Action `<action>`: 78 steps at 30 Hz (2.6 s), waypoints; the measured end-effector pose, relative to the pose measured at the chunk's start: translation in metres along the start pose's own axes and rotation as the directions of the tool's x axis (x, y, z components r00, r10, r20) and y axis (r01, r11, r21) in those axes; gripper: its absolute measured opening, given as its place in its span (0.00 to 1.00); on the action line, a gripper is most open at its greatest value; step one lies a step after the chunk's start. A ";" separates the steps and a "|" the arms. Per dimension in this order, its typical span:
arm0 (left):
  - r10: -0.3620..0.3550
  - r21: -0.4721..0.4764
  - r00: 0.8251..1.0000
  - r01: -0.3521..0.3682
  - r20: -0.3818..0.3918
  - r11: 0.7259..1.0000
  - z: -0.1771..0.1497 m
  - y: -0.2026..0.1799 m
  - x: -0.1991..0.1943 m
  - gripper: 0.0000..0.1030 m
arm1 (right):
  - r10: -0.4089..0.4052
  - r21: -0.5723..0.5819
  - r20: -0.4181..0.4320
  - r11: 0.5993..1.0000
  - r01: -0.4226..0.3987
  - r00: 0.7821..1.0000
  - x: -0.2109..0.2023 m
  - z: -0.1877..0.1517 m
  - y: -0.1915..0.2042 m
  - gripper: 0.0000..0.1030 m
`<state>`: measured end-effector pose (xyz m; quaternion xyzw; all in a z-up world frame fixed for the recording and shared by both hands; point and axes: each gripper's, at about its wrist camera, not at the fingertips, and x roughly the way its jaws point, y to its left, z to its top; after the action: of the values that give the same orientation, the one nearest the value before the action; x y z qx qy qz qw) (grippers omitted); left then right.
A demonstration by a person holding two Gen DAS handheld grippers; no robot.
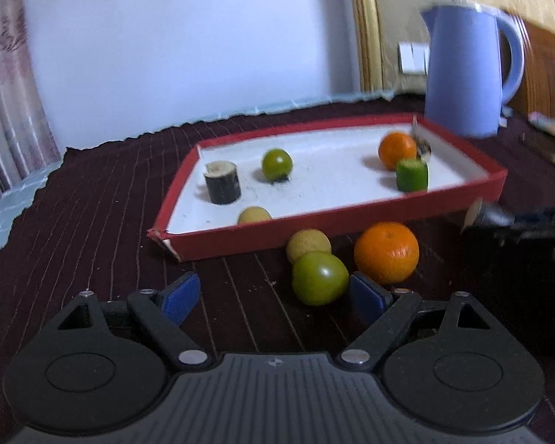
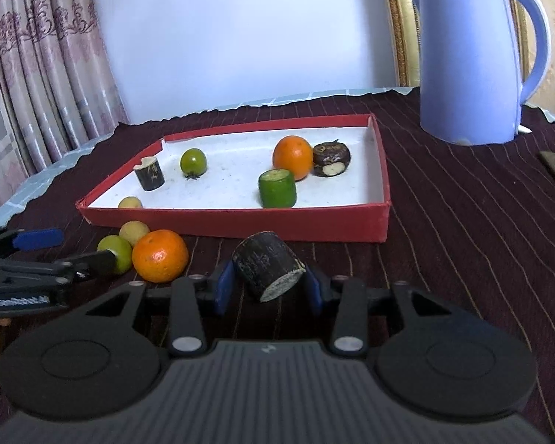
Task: Organize fruits
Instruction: 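Grasp another dark cut cylinder piece with the right gripper and lift it, then grasp the green tomato with the left gripper while the right holds the dark cylinder, then carry the green tomato and dark cylinder over the red tray with both grippers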
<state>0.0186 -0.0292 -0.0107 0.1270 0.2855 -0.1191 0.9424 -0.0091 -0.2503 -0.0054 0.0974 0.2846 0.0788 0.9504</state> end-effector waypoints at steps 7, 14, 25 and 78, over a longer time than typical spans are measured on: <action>0.022 0.030 0.999 -0.021 -0.023 0.999 0.007 -0.012 0.011 0.85 | 0.005 0.019 -0.002 1.000 -0.005 1.000 0.001 0.000 -0.003 0.38; -0.084 -0.048 0.995 0.082 -0.050 0.996 0.011 -0.008 0.015 0.41 | 0.019 0.023 0.004 1.000 -0.019 1.000 -0.001 0.000 -0.004 0.38; -0.120 -0.104 0.993 0.117 -0.021 0.988 0.007 0.001 -0.003 0.31 | -0.019 -0.028 0.027 0.999 0.020 0.999 -0.005 0.000 0.005 0.38; 0.130 -0.126 0.989 -0.138 -0.071 0.982 0.068 0.003 0.023 0.31 | -0.025 -0.150 0.150 0.988 0.048 0.988 -0.020 0.046 0.047 0.38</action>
<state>0.0726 -0.0511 0.0316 0.0878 0.3127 -0.0325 0.9452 -0.0048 -0.2152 0.0534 0.0245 0.2083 0.0756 0.9748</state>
